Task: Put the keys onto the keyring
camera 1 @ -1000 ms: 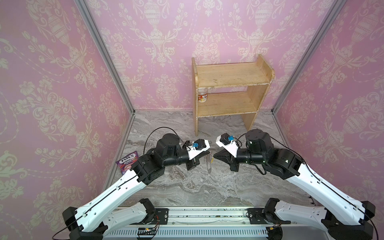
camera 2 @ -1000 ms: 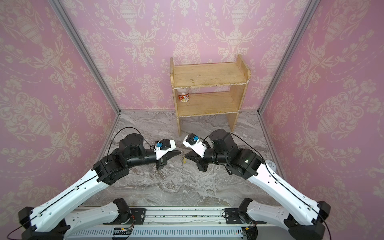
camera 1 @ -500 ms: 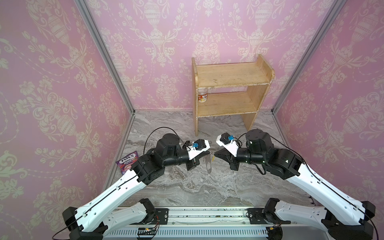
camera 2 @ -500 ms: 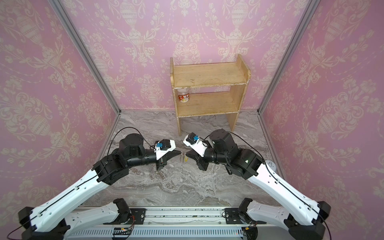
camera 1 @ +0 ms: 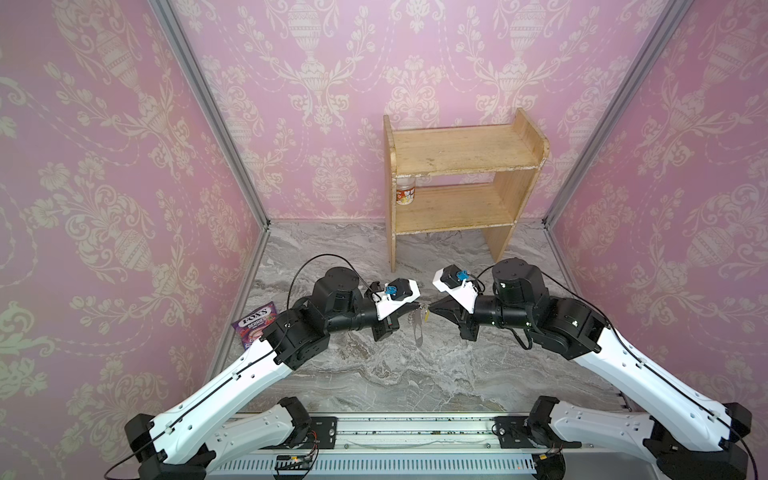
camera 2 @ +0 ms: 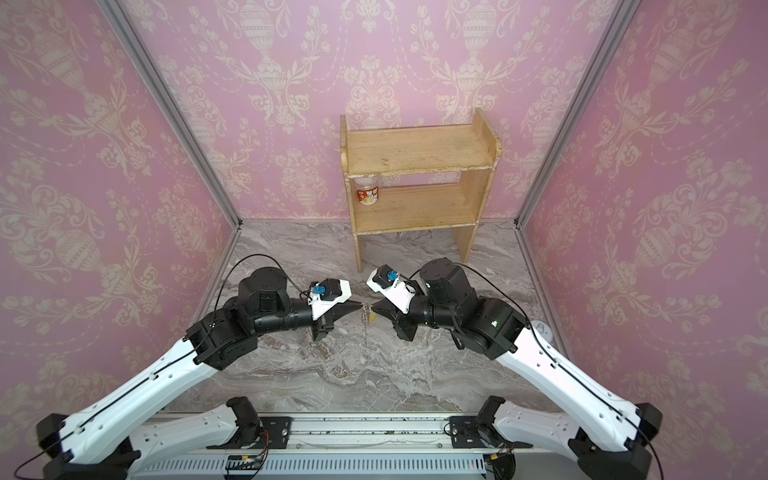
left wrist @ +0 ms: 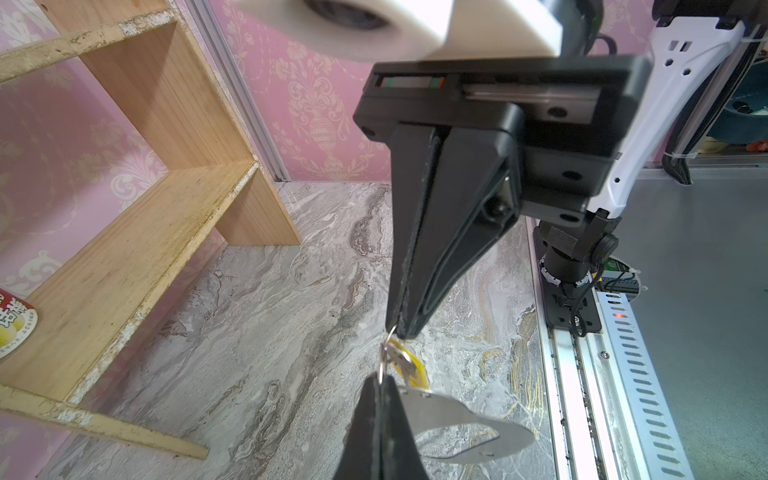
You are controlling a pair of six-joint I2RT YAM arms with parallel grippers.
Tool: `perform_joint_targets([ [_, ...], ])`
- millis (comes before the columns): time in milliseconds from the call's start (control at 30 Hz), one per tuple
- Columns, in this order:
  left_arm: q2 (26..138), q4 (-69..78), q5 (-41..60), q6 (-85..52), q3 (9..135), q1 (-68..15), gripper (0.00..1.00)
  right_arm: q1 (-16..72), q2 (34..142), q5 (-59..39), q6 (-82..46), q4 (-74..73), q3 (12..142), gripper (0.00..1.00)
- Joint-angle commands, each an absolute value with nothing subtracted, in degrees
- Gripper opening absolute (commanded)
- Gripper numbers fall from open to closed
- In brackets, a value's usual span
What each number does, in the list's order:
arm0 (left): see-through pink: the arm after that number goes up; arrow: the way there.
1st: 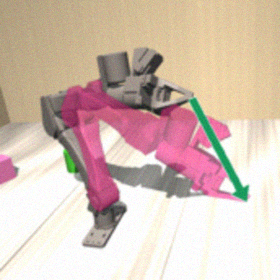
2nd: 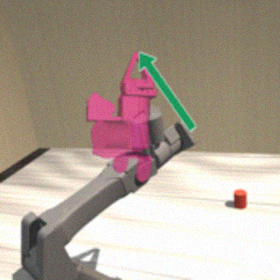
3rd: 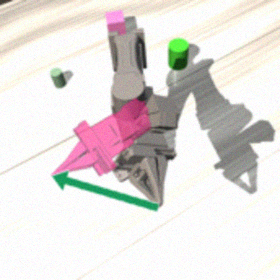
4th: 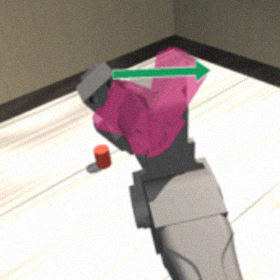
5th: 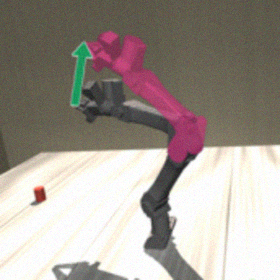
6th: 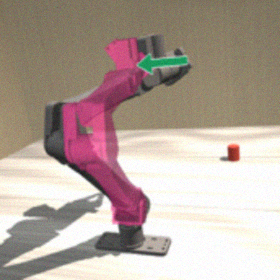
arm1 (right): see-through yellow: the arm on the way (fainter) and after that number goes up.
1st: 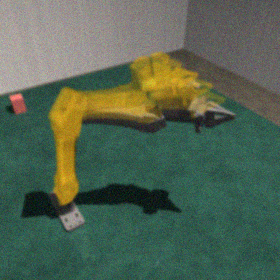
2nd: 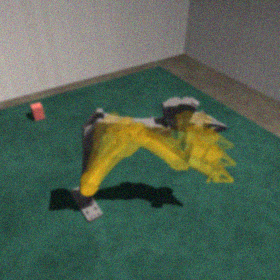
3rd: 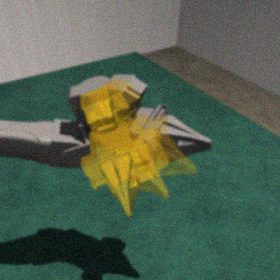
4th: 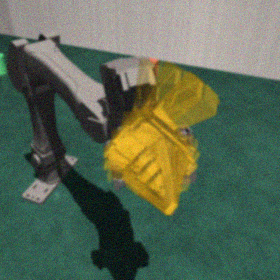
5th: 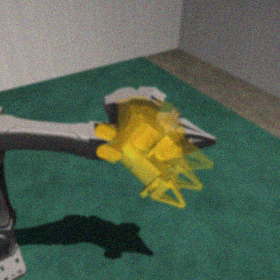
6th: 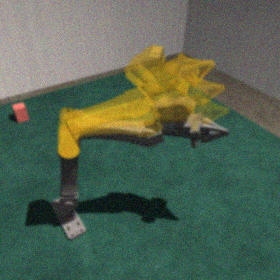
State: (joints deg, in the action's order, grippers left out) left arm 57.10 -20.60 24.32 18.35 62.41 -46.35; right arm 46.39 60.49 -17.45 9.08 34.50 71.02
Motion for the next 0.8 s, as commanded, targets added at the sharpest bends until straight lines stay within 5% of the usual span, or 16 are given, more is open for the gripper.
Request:
perform_joint_targets([
  [0,56.69,-21.01,26.20,18.54,64.16,-46.49,0.00,46.68,59.20,-18.43,10.13,33.13,71.75,0.00],
  [767,57.57,-22.69,27.77,18.72,64.89,-46.49,0.00,46.58,59.20,-19.37,11.34,32.87,72.63,0.00],
])
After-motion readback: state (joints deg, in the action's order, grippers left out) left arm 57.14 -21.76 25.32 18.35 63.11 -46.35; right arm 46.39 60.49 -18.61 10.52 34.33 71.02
